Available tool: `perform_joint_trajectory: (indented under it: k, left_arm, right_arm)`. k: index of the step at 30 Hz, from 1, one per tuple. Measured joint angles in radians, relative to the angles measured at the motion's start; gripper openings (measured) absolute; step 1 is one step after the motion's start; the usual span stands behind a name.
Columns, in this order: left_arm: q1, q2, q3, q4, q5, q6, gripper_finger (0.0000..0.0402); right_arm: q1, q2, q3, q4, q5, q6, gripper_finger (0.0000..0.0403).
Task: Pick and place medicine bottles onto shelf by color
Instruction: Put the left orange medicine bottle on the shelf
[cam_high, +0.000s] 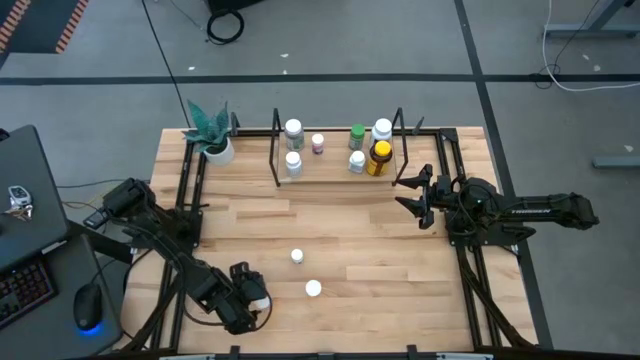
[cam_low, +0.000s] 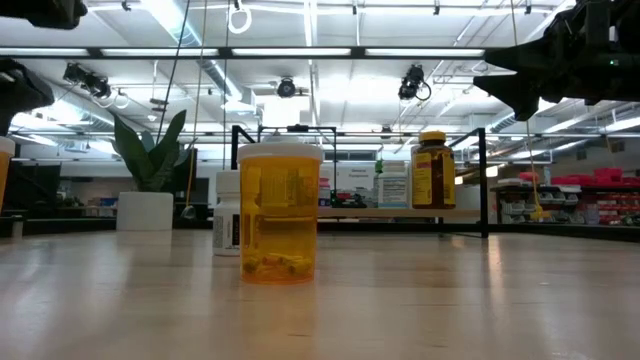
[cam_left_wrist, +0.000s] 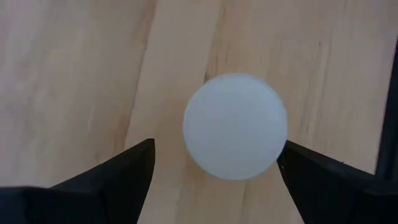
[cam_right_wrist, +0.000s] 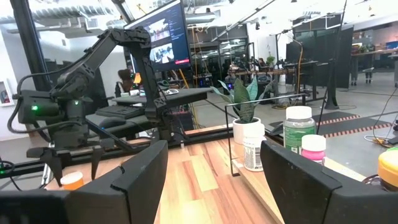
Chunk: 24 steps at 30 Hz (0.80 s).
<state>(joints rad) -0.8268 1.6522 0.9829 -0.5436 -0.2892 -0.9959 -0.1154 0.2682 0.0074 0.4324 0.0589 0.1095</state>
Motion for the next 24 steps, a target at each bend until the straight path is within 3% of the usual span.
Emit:
perform_joint_trajectory:
  k: [17,24]
  left_arm:
    - [0.049,0.070,0.000,0.082,-0.003,0.151,0.0336]
    - [0.063,0.070,0.000,0.080,0.005,0.171,0.0304]
  right_arm:
    - [0.000,0.000,0.000,0.000,0.000,0.000,0.0265]
    - [0.000,0.000,0.000,0.000,0.000,0.000,0.0265]
